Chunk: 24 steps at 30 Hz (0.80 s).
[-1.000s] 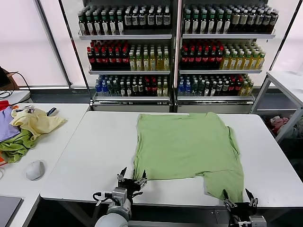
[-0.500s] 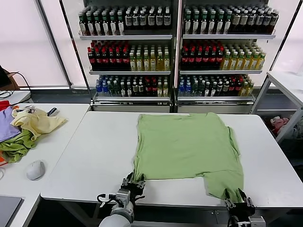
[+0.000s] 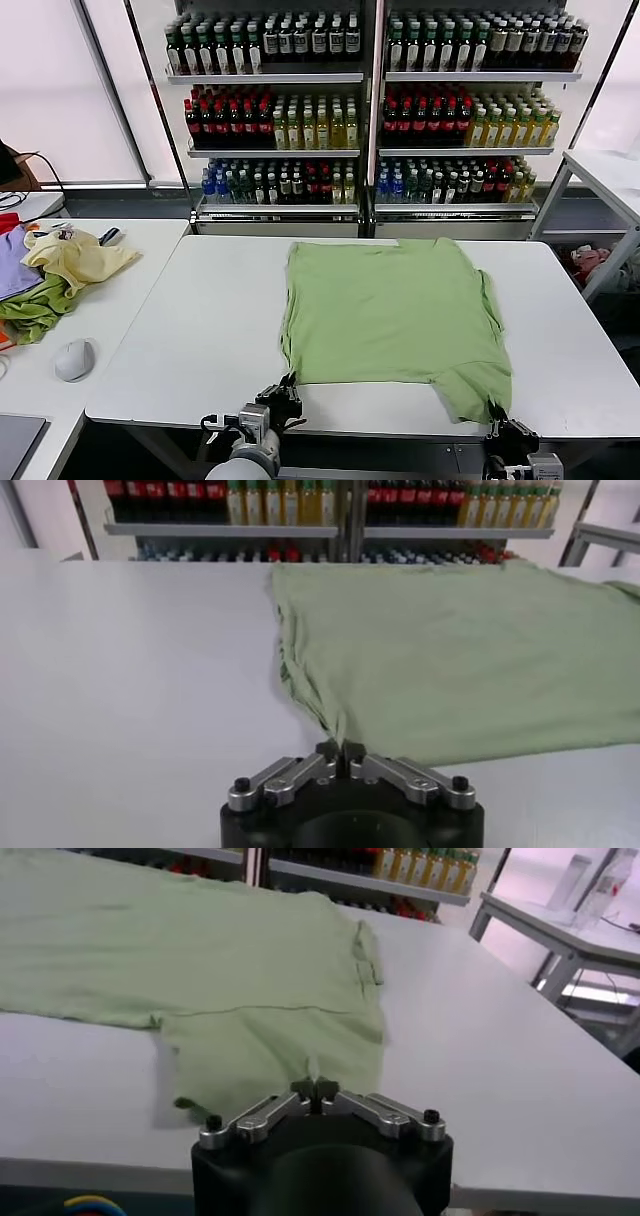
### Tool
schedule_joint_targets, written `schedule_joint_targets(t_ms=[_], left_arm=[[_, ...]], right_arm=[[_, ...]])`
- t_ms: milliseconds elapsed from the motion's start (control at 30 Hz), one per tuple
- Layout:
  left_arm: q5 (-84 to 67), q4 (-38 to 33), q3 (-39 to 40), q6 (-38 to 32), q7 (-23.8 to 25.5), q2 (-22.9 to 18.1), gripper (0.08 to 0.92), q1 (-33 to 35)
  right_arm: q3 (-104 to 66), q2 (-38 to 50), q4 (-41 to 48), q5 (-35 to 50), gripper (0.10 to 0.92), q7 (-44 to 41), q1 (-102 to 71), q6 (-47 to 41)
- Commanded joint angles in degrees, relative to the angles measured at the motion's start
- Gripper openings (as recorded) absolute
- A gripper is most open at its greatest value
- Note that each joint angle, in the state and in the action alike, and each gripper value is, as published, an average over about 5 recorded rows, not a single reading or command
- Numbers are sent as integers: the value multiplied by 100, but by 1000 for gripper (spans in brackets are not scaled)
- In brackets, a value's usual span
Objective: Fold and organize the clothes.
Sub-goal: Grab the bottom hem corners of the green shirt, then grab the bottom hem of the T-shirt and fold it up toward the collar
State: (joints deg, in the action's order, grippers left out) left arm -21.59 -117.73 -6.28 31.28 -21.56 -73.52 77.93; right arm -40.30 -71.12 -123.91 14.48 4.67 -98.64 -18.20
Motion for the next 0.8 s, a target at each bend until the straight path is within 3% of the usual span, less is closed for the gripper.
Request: schedule_joint_targets(t_ms=[33,400,800], left_arm=[[-374,-467,-176,-141,68,217,106,5],[-682,-820,-244,-215,204,572,106,-244],[-558,457,110,-219,241,620,106,-1673]], right_arm=[[-4,-6,-101,107,120,-26,42,345],[-150,304,-95,438,120,101,802,611],[331,691,1196,348,120,165,2487,563]])
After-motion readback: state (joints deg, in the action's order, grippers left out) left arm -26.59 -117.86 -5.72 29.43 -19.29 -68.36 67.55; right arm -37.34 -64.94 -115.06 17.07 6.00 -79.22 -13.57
